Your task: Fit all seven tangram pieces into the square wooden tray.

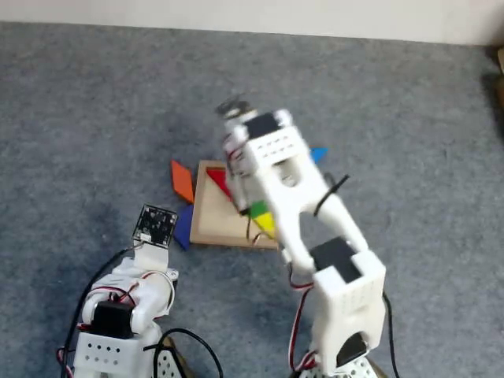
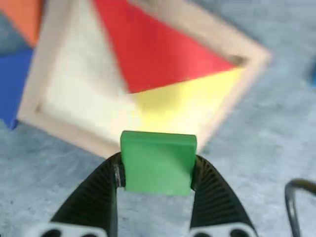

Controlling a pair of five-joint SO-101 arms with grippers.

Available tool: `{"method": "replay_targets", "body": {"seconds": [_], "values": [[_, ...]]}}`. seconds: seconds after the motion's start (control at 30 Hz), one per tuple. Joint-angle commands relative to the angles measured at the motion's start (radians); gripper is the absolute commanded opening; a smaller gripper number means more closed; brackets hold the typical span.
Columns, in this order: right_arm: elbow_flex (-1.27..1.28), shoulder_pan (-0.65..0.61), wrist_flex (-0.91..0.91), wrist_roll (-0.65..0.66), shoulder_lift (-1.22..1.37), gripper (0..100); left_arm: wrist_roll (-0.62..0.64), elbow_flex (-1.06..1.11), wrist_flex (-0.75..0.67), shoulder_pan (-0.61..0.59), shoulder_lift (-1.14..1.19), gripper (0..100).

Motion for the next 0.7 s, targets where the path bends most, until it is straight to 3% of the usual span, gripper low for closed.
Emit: {"method": "replay_targets", "body": {"seconds": [0.0, 0.4, 0.53, 0.67], "values": [[0.108, -0.076, -0.116, 0.011, -0.101, 0.5, -0.008, 0.019, 0.005, -0.008, -0.033, 1], [0.222, -0.119, -0.309, 0.014, -0.125, 0.6, -0.008, 0.019, 0.005, -0.008, -0.033, 1], [0.223, -0.12, -0.328, 0.081, -0.124, 1.2, -0.008, 0.019, 0.005, -0.008, -0.033, 1], [0.225, -0.117, -0.321, 0.081, -0.124, 10.8, -0.008, 0.019, 0.005, -0.008, -0.033, 1]]}}
